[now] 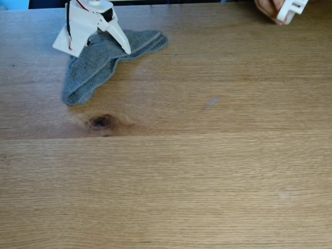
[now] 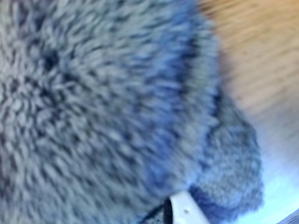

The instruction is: Clean the area in front of the robot

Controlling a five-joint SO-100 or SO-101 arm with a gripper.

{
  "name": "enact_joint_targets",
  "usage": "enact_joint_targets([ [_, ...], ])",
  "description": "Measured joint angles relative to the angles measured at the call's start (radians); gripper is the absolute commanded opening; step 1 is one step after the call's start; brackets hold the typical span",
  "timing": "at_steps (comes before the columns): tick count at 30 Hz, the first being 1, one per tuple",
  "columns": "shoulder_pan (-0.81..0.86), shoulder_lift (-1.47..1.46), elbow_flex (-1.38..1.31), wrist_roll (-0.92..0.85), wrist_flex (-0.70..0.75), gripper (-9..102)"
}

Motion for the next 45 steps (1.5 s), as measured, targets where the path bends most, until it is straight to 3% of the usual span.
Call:
enact_joint_targets([
  [9, -0.015, -0.052, -0.005, -0.038, -0.063, 0],
  [16, -0.133, 0.098, -0.005, 0.051, 0.006, 0],
  [28, -0.588, 0.761, -0.003, 0.255, 0.339, 0],
  [35, -0.862, 1.095, -0.003, 0.36, 0.658, 0],
  [40, -1.054, 1.207, -0.003, 0.489, 0.923, 0],
  [45, -1.207, 1.129, -0.003, 0.612, 0.968, 0],
])
